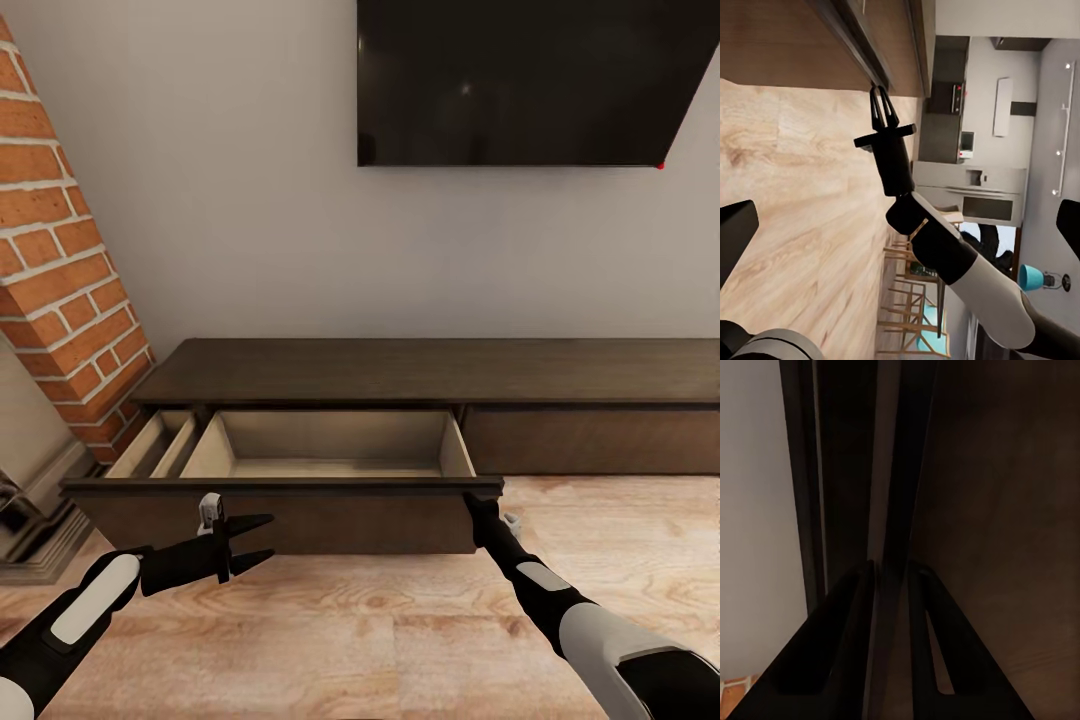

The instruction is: Place each of the two pumpkins and all three candles from the living room inside a cabinet in the living room (use any cabinet), then make sure every cabinet is closed, and position the cauldron so it is next to a table in the living room.

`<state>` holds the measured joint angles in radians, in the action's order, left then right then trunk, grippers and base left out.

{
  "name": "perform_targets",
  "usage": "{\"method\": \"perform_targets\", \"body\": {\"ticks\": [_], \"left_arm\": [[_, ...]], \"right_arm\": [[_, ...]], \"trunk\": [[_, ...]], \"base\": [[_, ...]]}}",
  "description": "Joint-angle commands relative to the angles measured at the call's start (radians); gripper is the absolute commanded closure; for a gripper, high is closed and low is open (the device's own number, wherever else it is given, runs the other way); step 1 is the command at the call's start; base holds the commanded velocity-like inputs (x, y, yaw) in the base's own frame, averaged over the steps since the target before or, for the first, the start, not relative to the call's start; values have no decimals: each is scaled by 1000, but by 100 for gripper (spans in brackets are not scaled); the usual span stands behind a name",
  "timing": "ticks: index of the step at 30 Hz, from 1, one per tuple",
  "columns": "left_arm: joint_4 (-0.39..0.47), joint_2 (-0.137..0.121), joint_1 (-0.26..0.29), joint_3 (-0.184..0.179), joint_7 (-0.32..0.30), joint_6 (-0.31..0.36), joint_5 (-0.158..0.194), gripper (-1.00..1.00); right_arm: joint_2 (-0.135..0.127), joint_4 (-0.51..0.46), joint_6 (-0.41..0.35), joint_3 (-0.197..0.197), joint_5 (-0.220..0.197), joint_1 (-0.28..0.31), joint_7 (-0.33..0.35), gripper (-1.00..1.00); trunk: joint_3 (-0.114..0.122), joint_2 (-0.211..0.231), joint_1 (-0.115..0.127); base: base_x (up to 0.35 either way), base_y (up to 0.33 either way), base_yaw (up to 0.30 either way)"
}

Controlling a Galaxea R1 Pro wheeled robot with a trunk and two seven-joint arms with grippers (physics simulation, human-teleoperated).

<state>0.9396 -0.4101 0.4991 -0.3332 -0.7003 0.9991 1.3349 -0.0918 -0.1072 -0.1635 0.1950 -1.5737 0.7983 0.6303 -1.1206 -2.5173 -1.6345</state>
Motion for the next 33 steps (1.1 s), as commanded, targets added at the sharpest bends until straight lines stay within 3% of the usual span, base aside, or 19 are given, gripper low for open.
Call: {"method": "perform_targets", "body": {"ticks": [1, 21, 22, 33], "left_arm": [[-1, -1, 1, -3, -4, 2, 1, -100], [-1, -1, 1, -3, -5, 2, 1, -100], [-1, -1, 1, -3, -5, 2, 1, -100], [-1, 0, 1, -3, -4, 1, 1, -100]], "right_arm": [[0, 0, -10, 12, -13, 1, 9, 100], [0, 0, -10, 12, -14, 1, 9, 100], [0, 0, -10, 12, -13, 1, 9, -100], [0, 0, -10, 12, -13, 1, 9, -100]], "trunk": [[-1, 0, 0], [-1, 0, 0], [-1, 0, 0], [-1, 0, 0]], "base": [[-6, 0, 0], [-57, 0, 0], [0, 0, 0], [-6, 0, 0]]}}
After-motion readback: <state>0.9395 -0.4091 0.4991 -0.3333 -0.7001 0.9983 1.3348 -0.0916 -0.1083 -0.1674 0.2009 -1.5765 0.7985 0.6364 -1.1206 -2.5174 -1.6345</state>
